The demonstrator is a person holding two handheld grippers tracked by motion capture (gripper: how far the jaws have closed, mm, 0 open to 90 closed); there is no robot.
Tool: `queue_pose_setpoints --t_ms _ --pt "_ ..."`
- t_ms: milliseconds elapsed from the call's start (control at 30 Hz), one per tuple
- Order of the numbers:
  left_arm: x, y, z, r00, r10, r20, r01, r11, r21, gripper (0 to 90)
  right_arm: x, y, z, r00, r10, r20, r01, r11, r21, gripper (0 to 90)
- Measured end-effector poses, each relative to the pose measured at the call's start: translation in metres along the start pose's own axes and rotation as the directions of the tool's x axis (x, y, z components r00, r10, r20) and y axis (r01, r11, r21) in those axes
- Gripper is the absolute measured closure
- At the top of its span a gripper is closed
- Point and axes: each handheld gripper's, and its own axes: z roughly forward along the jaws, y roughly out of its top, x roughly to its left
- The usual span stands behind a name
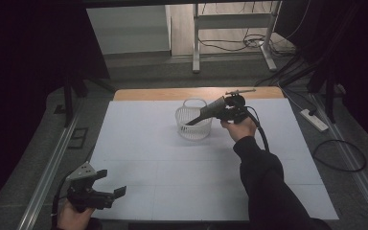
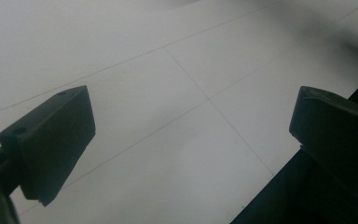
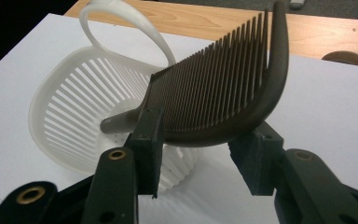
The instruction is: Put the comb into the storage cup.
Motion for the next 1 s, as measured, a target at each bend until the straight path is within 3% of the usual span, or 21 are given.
queue_pose_setpoints --t_ms 500,1000 --pt "0.0 0.0 0.0 1.0 -0.002 -0.001 0.002 1.0 0.0 0.8 0.005 0.0 0.001 0.9995 -0.031 -0.004 0.031 0.999 0.016 43.4" --pt "0.0 0.0 0.0 1.0 -0.002 -0.001 0.002 1.0 -0.001 0.8 0.011 -0.001 -0.001 0.9946 -0.102 0.018 0.102 0.994 0.045 27.5"
